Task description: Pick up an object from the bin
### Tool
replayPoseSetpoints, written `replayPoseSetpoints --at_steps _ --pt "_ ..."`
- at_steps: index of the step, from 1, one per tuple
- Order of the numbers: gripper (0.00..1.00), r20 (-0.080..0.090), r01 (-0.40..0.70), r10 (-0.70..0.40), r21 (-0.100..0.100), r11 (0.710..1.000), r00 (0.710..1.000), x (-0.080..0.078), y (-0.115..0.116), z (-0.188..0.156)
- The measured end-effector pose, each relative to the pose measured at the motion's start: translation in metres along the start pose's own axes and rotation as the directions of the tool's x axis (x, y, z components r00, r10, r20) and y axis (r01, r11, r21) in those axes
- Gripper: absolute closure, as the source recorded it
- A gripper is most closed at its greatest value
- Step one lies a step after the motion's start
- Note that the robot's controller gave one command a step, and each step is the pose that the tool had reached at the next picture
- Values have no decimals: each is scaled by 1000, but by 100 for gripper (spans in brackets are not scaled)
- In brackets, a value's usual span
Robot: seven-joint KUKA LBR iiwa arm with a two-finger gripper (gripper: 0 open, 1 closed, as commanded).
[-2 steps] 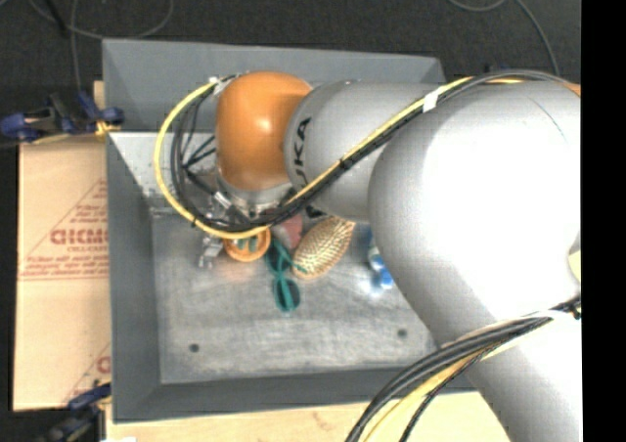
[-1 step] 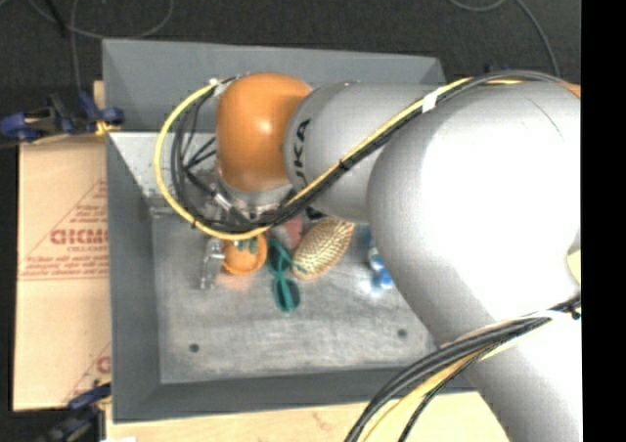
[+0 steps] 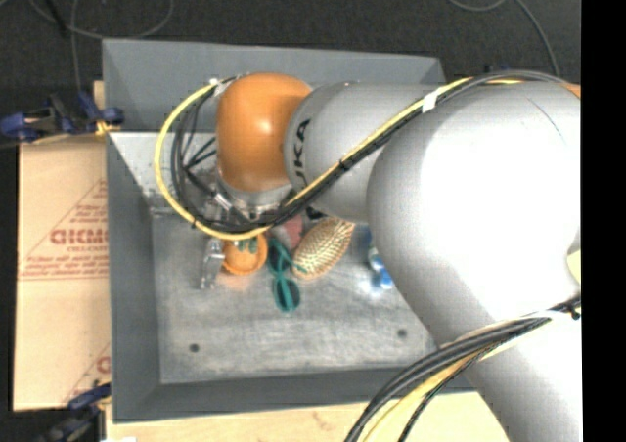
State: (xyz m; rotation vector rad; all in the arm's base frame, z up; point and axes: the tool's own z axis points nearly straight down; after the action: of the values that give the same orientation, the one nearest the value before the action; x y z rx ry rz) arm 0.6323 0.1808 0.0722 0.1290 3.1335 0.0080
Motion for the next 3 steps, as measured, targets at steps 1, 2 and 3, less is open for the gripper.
replayPoseSetpoints --at_steps 1,2,3 --pt "0 -2 158 -158 3 987 987 18 -40 -8" --pt "100 -2 260 -260 4 966 966 29 -78 -18" --pt "100 -2 259 -259 3 966 966 29 -78 -18"
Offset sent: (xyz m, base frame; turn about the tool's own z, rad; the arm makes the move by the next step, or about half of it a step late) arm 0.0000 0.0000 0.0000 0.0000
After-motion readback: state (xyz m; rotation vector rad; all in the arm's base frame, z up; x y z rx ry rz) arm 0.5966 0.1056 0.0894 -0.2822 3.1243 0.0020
